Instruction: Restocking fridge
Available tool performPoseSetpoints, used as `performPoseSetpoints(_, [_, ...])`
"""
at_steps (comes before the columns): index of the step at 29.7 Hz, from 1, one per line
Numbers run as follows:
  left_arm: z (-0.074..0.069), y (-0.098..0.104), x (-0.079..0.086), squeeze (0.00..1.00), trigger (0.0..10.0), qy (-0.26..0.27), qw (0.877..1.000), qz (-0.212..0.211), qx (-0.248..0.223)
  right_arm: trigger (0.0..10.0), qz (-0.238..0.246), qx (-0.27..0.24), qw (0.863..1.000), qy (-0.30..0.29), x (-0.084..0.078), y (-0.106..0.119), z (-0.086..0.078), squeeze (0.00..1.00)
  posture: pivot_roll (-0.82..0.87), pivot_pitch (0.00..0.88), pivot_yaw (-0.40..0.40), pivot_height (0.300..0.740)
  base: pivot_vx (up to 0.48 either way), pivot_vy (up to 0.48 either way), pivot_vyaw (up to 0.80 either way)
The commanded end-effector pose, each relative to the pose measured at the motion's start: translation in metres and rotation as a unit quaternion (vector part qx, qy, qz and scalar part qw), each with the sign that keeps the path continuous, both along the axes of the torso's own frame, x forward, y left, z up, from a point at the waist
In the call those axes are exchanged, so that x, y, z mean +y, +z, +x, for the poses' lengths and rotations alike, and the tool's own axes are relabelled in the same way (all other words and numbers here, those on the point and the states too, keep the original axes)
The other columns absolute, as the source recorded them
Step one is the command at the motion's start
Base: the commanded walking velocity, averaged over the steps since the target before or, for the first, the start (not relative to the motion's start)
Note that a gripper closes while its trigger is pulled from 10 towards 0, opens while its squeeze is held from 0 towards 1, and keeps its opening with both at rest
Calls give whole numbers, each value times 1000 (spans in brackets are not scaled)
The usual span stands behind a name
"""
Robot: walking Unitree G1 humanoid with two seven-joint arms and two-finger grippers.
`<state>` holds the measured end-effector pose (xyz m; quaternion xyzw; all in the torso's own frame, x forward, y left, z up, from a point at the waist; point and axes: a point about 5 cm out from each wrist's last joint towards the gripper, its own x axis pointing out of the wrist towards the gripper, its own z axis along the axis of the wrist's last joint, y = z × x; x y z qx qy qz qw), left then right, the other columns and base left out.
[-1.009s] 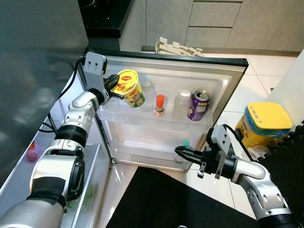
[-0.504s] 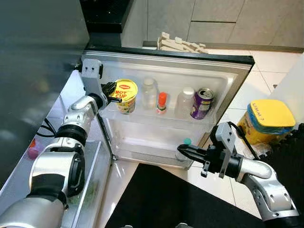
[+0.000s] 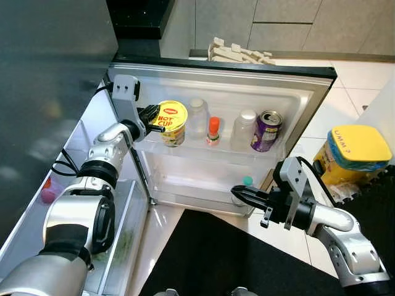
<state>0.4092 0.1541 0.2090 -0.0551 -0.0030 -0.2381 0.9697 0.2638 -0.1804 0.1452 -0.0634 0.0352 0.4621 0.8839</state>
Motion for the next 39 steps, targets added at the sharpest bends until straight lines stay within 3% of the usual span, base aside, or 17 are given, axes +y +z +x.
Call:
performPoseSetpoints(1, [-4, -18, -3, 0, 10000, -10, 999, 17, 27, 10000, 1, 2, 1000, 0, -1, 1, -2, 0, -13, 175, 81, 740, 0, 0, 0])
performPoseSetpoints(6, [-6, -26, -7, 0, 10000, -19, 998, 44, 28, 10000, -1, -1, 1000, -3, -2, 3, -1, 0, -11, 175, 85, 740, 0, 0, 0])
performPoseSetpoints(23, [-14, -49, -20, 0, 10000, -33, 997, 41, 47, 10000, -6, -6, 1000, -5, 0, 6, -1, 0, -18, 177, 87, 740, 0, 0, 0])
performPoseSetpoints(29, [-14, -50, -14, 0, 10000, -15, 998, 51, 44, 10000, -5, -7, 1000, -2, 1, 7, -1, 0, -18, 177, 87, 740, 0, 0, 0])
performPoseSetpoints(33, [-12, -47, 1, 0, 10000, 19, 997, 58, 39, 10000, -4, -8, 1000, 4, 3, 9, -3, 0, -21, 183, 83, 740, 0, 0, 0])
performPoseSetpoints(39, [-11, -45, 5, 0, 10000, 28, 996, 76, 32, 10000, -3, -7, 1000, 13, 5, 11, -6, 0, -24, 191, 82, 740, 0, 0, 0])
